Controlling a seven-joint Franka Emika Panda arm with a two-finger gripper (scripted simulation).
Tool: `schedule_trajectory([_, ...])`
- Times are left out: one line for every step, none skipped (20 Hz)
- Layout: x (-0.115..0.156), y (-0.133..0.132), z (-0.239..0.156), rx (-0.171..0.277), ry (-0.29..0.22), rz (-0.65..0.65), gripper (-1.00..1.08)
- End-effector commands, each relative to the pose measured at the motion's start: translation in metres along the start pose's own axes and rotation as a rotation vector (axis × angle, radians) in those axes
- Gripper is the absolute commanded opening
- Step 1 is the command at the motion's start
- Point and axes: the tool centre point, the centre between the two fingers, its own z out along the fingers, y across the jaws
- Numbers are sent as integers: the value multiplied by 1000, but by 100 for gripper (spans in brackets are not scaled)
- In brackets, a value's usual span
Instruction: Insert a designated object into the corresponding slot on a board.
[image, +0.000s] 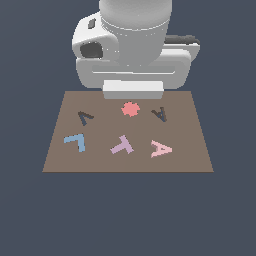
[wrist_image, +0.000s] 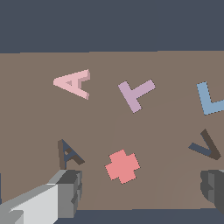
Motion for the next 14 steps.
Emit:
schedule_trajectory([0, 0, 0, 0, 0, 0, 100])
schedule_trajectory([0, 0, 0, 0, 0, -1, 100])
schedule_trajectory([0, 0, 0, 0, 0, -3, 100])
schedule_trajectory([1, 0, 0, 0, 0, -6, 100])
schedule_trajectory([1, 0, 1, 0, 0, -11, 100])
schedule_trajectory([2, 0, 1, 0, 0, -17, 100])
schedule_trajectory([2, 0, 2, 0, 0, -25, 100])
schedule_trajectory([3, 0, 3, 0, 0, -34, 100])
schedule_trajectory([4, 0, 3, 0, 1, -44, 100])
schedule_trajectory([5, 0, 4, 0, 1, -56, 100])
schedule_trajectory([7, 0, 5, 0, 1, -70, 100])
schedule_trajectory([8, 0, 7, -1, 1, -84, 100])
schedule_trajectory([10, 0, 8, -1, 1, -101, 100])
schedule_trajectory([11, 0, 9, -1, 1, -119, 100])
